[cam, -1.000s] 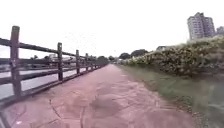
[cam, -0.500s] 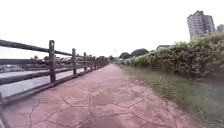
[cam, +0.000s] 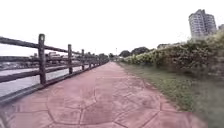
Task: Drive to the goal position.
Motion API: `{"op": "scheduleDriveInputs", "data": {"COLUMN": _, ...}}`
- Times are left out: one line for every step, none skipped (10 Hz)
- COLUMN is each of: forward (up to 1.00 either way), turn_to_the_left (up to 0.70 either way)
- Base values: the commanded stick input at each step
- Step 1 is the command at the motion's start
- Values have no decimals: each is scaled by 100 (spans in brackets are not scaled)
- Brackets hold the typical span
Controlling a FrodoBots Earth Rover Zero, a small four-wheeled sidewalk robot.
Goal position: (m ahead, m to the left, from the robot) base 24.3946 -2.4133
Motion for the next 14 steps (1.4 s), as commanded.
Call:
{"op": "scheduleDriveInputs", "data": {"forward": 100, "turn_to_the_left": 0}}
{"op": "scheduleDriveInputs", "data": {"forward": 100, "turn_to_the_left": 0}}
{"op": "scheduleDriveInputs", "data": {"forward": 100, "turn_to_the_left": 16}}
{"op": "scheduleDriveInputs", "data": {"forward": 100, "turn_to_the_left": 37}}
{"op": "scheduleDriveInputs", "data": {"forward": 100, "turn_to_the_left": 2}}
{"op": "scheduleDriveInputs", "data": {"forward": 100, "turn_to_the_left": 0}}
{"op": "scheduleDriveInputs", "data": {"forward": 100, "turn_to_the_left": 0}}
{"op": "scheduleDriveInputs", "data": {"forward": 100, "turn_to_the_left": 0}}
{"op": "scheduleDriveInputs", "data": {"forward": 100, "turn_to_the_left": 0}}
{"op": "scheduleDriveInputs", "data": {"forward": 100, "turn_to_the_left": 0}}
{"op": "scheduleDriveInputs", "data": {"forward": 100, "turn_to_the_left": 0}}
{"op": "scheduleDriveInputs", "data": {"forward": 100, "turn_to_the_left": 0}}
{"op": "scheduleDriveInputs", "data": {"forward": 100, "turn_to_the_left": 0}}
{"op": "scheduleDriveInputs", "data": {"forward": 100, "turn_to_the_left": 0}}
